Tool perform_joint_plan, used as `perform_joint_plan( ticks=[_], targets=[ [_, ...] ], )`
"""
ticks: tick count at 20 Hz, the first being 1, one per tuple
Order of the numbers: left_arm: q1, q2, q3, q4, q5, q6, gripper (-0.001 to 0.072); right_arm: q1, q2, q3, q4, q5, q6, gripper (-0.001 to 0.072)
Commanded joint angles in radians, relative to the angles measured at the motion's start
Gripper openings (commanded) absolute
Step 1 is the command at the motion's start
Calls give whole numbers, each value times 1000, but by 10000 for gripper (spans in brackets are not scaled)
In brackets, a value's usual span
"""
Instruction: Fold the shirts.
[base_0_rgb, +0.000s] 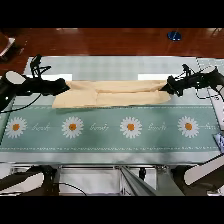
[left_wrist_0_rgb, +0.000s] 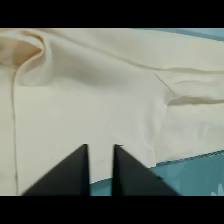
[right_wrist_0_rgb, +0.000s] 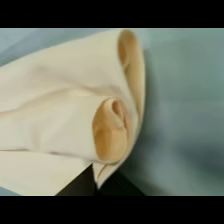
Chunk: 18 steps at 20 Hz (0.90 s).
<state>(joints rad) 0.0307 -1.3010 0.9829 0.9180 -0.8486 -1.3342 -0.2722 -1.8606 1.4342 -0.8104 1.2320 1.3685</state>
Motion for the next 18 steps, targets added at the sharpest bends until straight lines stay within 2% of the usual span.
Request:
perform_joint_plan(
  ticks=[1, 4, 6, 9, 12, 14, 18],
  targets=[
    [-43, 5, -5, -23, 35, 14, 16, -14, 85, 0, -8, 78, -24, 22],
    [-87, 5, -5, -26, 13, 14, 16, -53, 269, -31, -144, 146, -30, 22],
    [-150, 4, -5, -30, 12, 13, 15, -80, 426, -138, -188, 138, -41, 22],
    [-276, 2, -4, -51, 60, 13, 15, -107, 687, -342, -180, 110, -64, 22],
    [-412, -30, 27, -63, 105, 0, 15, -107, 928, -501, -142, 104, -43, 21],
    [-491, -77, 68, -88, 149, -47, 15, -107, 1059, -564, -109, 113, -5, 21],
    [-641, -253, 237, -111, 172, -71, 15, -107, 1237, -594, -58, 150, 47, 22]
  ],
)
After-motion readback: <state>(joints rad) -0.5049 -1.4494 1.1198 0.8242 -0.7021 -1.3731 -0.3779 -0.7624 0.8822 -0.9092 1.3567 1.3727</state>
